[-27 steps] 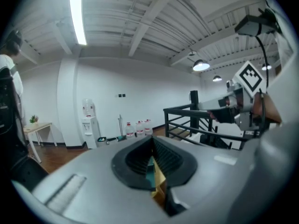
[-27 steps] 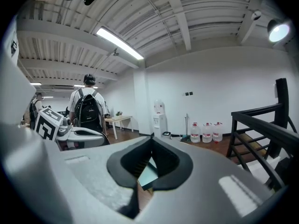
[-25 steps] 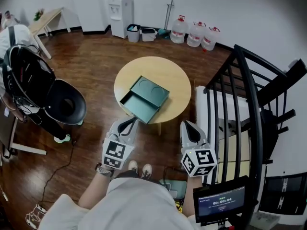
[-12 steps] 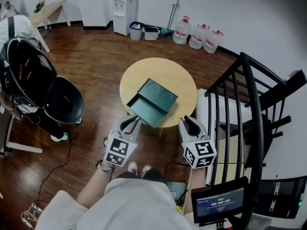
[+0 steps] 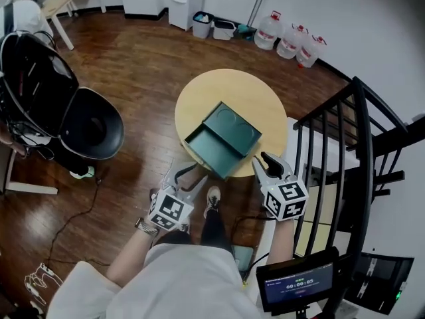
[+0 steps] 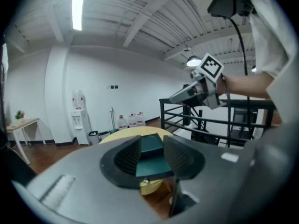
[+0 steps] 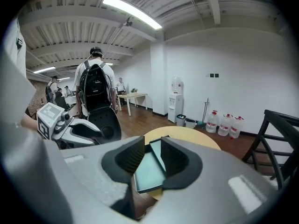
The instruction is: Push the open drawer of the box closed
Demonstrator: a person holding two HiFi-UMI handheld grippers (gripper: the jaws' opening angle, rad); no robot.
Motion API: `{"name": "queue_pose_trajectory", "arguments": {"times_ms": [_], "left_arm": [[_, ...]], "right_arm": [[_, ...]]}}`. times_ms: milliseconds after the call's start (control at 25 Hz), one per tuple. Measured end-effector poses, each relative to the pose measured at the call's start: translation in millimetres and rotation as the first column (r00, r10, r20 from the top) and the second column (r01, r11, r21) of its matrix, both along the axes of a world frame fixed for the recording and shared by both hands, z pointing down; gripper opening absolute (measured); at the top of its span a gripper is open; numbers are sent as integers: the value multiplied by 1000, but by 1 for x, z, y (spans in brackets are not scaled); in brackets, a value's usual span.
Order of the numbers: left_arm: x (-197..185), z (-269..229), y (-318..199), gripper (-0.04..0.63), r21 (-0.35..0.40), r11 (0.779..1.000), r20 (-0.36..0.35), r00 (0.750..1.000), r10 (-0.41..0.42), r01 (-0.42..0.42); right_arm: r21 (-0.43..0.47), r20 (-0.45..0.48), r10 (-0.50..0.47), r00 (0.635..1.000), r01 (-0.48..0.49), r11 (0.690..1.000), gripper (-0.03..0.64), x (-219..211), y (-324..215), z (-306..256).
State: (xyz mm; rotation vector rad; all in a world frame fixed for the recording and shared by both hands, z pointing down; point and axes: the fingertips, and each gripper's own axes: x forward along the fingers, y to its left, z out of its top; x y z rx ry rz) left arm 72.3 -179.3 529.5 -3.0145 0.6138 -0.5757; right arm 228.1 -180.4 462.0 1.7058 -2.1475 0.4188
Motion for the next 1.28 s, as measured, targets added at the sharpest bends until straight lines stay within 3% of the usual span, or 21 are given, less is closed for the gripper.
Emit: {"name": "queue_pose_trajectory", "arguments": {"times_ms": [320,560,880,1080,1280], "left_arm": [[17,75,-8,164,-125,990,117,992,-44,59],[12,122,-19,168,-216,968,209,974,-81,127],[24,159,-19,170,-308,933,269,957,-104,188],[18,177,-19,176,-333,921,313,945,-93,201],[7,190,-22,179,-340,920,342,937,-71,194]], "right_arm": [[-146,2,-72,997,72,987,98,33,-53,59],[-309,41,-105,994,113,945,98,35,-86,120],[-507,-111,-284,952,192,840,98,58,-108,182],[-597,-119,-400,909,257,760,98,52,-111,199],[-670,-124,-451,884,260,695,98,45,-107,212]]}}
